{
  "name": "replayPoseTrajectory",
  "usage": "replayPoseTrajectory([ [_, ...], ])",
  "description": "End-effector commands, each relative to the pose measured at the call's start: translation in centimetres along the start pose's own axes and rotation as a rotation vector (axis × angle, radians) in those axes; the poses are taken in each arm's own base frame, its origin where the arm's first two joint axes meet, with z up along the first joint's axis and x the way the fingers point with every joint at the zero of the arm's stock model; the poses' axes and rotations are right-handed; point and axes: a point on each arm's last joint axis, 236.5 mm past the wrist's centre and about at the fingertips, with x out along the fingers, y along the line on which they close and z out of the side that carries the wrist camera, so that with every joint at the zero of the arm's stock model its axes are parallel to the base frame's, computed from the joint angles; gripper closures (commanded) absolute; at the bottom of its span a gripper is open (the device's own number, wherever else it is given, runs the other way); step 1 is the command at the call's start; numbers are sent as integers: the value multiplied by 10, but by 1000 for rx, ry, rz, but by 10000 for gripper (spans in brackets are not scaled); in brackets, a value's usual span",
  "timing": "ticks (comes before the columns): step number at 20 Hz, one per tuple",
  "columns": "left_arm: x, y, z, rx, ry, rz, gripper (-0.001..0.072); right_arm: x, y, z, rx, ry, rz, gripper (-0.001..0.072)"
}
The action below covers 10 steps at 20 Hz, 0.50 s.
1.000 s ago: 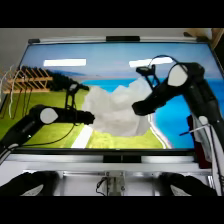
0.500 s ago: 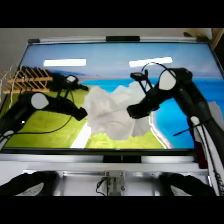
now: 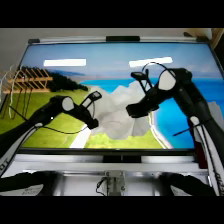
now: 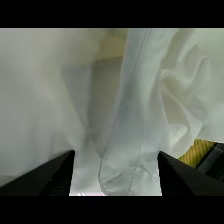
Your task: Fold the shirts.
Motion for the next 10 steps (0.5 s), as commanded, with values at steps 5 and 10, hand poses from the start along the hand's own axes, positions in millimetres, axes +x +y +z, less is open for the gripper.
replayPoseTrajectory([
  [5, 20, -11, 11, -25, -37, -61, 473, 0, 0, 6, 1, -24, 0, 647],
  [10, -10, -14, 31, -63, -56, -96, 659, 0, 0, 5, -9, -21, -3, 647],
])
